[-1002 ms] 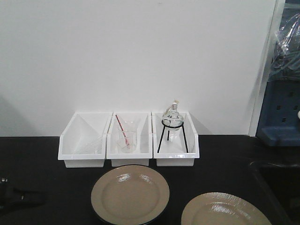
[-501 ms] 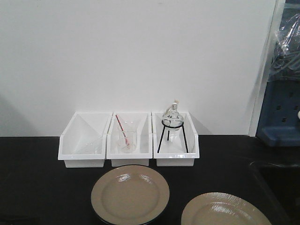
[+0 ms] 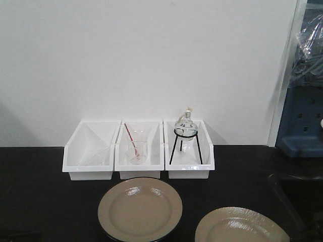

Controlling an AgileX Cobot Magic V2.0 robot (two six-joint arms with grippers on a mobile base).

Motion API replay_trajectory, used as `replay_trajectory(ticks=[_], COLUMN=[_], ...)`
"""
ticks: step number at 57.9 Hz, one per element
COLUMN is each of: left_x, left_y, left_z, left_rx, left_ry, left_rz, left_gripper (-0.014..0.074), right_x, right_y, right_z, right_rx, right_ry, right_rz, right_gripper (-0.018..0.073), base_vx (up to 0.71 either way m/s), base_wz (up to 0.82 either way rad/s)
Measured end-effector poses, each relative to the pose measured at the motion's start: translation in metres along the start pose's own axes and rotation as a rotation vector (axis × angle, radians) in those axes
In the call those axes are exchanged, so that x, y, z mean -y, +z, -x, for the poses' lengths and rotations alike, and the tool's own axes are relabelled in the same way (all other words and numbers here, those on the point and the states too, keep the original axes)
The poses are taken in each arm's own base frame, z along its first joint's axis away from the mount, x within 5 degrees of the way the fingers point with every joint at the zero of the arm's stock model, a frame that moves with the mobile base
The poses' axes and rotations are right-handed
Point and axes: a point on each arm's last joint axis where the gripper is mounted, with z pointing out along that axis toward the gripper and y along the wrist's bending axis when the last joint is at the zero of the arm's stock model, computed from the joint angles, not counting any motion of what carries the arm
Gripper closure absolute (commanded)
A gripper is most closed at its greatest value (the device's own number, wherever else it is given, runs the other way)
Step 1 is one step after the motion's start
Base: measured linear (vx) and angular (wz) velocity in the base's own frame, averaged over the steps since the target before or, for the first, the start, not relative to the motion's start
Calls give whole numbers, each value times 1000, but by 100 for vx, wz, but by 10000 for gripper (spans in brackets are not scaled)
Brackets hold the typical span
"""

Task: Arrange circular plates on left workspace
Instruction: 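Reach the right gripper to the rim of the other tan plate, then grasp the plate rim with the right gripper and lift it toward the first plate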

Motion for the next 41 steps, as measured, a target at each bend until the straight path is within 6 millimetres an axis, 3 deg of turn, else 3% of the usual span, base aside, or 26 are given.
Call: replay_trajectory(ticks=[18, 26, 34, 41], left_x=[-1, -1, -1, -1], left_y=[0, 0, 0, 0], left_z=[0, 0, 0, 0], left_rx=[3, 3, 3, 0], left_ry=[7, 7, 9, 11], left_rz=[7, 7, 8, 9], left_gripper=[597, 597, 597, 597], right_x=[-21, -28, -29, -33], right_y=[38, 46, 47, 46], right_z=[-6, -6, -5, -4], right_rx=[-65, -61, -48, -45], right_ry=[-60, -75, -75, -70], right_rz=[5, 1, 2, 34], right_gripper=[92, 283, 577, 570], base_vx=[0, 0, 0, 0], base_wz=[0, 0, 0, 0])
